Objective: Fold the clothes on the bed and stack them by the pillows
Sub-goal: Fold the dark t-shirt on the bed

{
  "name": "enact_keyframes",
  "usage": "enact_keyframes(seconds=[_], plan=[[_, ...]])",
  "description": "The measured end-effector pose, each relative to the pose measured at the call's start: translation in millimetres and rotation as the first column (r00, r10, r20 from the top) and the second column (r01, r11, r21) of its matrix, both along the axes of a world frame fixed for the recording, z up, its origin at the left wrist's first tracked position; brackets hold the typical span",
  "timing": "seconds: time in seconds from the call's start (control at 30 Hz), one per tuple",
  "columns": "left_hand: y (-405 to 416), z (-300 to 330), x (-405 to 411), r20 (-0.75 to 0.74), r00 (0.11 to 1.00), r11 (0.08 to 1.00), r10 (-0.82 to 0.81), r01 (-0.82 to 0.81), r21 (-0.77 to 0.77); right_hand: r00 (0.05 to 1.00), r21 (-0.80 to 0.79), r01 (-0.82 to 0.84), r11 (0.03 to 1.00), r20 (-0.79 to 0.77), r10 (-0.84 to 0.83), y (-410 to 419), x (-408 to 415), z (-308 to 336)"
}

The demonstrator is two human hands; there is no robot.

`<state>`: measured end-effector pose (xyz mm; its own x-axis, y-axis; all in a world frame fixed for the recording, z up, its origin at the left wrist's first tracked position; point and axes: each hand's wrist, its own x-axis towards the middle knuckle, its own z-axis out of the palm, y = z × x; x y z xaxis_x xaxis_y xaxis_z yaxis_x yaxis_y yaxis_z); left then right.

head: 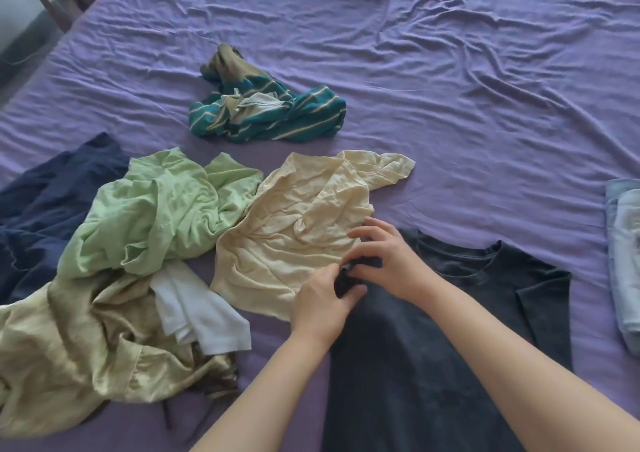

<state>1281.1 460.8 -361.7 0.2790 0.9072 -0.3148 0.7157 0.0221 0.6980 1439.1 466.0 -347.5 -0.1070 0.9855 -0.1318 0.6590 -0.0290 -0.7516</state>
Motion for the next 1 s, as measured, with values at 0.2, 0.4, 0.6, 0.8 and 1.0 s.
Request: enact_keyframes(seconds=[0.2,0.4,0.6,0.8,1.0], plan=[[-37.1,-12.4,-16.2,-0.095,0.995,1.000,0.004,-0.005,-0.014,0.994,-0.126,0.110,0.986,-0.008,-0.112,-20.3,24.5,10.5],[-67.6,-13.0,-12.0,0.091,0.969,0.970,-0.228,0.218,0.105,0.928,-0.270,0.328,0.905,-0.090,-0.363,-52.4,38.6,0.9],[-41.8,-35.2,15.3,-0.343,0.817,0.745,-0.464,0.569,0.348,0.917,-0.103,0.183,0.978,0.378,-0.132,-88.6,39.0,-30.1],[-28.1,-83.4,29.1,-0.611,0.605,0.639,-0.510,0.742,0.202,0.719,-0.171,0.207,0.963,0.694,-0.031,-145.0,48.4,-67.2],[-28.8,-84.1,33.5,-0.686,0.573,0.655,-0.447,0.732,0.185,0.705,-0.126,0.220,0.967,0.706,-0.068,-196.2,45.4,-72.8]])
